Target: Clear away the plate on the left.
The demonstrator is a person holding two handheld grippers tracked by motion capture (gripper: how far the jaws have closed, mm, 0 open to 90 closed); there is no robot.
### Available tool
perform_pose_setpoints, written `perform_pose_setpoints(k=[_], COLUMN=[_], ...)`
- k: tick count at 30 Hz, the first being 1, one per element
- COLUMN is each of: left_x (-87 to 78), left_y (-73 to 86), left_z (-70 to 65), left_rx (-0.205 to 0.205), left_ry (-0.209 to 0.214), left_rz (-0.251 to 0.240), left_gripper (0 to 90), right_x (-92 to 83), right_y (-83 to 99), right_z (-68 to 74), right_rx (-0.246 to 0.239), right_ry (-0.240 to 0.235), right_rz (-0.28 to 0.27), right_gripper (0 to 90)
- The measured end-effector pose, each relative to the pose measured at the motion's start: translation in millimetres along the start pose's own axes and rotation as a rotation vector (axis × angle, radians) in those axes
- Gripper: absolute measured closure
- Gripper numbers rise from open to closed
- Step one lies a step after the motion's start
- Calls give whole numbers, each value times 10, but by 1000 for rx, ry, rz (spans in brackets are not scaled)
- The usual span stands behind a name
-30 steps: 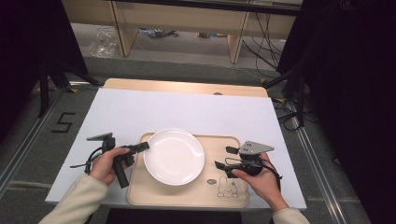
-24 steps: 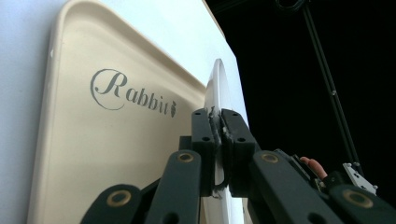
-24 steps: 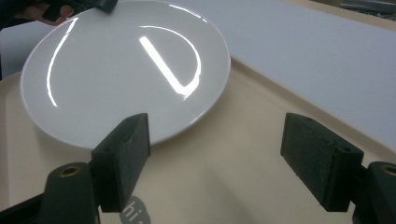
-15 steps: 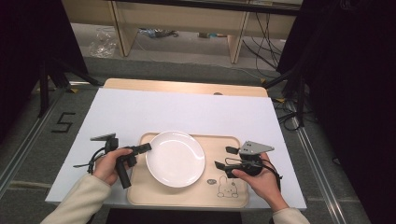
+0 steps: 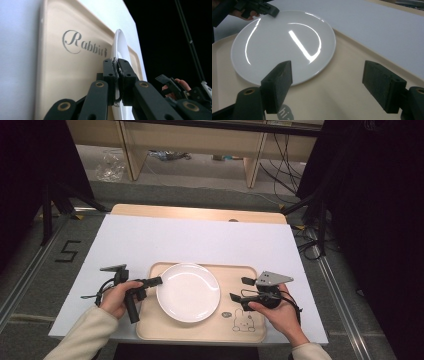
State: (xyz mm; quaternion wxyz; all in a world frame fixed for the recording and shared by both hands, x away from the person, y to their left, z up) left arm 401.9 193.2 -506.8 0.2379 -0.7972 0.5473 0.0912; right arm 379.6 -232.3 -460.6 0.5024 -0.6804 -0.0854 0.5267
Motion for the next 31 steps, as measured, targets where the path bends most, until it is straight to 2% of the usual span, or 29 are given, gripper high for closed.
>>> perform_pose_setpoints(k=[3, 4, 6, 8, 10, 11, 12, 13, 14, 15, 17, 20, 21, 22, 23, 26, 28, 29, 31], left_x=[6, 16, 8, -13, -44, -49, -53, -55, -51, -58, -70, -107, -106, -106, -118, -144, -132, -129, -127], left_y=[-2, -7, -13, -19, -35, -42, -41, -39, -32, -26, -12, 25, 44, 59, 64, 58, 66, 66, 65], left_z=[-17, -14, -18, -43, -98, -125, -140, -150, -163, -168, -192, -288, -330, -363, -394, -420, -429, -428, -425], left_rx=[48, 89, 157, 252, 302, 338, 390, 431, 455, 493, 557, 694, 726, 736, 787, 868, 866, 865, 858], left_ry=[-50, -55, -119, -177, -185, -192, -213, -231, -242, -251, -263, -295, -285, -292, -281, -294, -284, -281, -277], left_rz=[-4, -11, 11, 15, -2, -13, -26, -29, -34, -28, -25, -24, -52, -84, -102, -113, -114, -110, -110], left_gripper=[836, 822, 782, 742, 702, 669, 627, 594, 569, 544, 507, 470, 449, 421, 391, 321, 301, 296, 294], right_x=[0, 7, 7, 8, 5, 7, 6, 0, 2, 0, -5, -10, -11, -14, -10, 0, -1, -14, 2], right_y=[0, 0, 0, -2, -1, -2, 0, 0, 1, 6, 4, 6, 6, 5, 8, 11, 11, 7, 10], right_z=[0, 2, 2, -2, 6, 1, 5, 2, 6, 27, 21, 19, 19, 8, 16, 14, 15, -7, -3], right_rx=[0, 2, 1, -10, 3, -9, 3, 1, 9, 31, 25, 24, 25, 11, 23, 26, 24, -5, 5], right_ry=[-1, -5, -6, -3, -8, -4, -8, -4, -16, -13, -8, 1, 0, 9, 1, -5, -4, 23, 7], right_rz=[0, -9, -9, -13, -12, -14, -11, -3, 3, 0, -2, 5, 5, 4, 3, 0, 1, 5, -5], right_gripper=[250, 250, 250, 250, 250, 250, 250, 250, 250, 250, 250, 250, 250, 250, 250, 250, 250, 250, 250])
Point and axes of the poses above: each handheld gripper's, and its own axes: x roughly forward along the jaws, y roughly out of its underside, z roughly to its left, the point moved 1 cm from there along x, roughly forward along the jaws, and after that the axes turned 9 degrees about z, right-handed, at the moved point
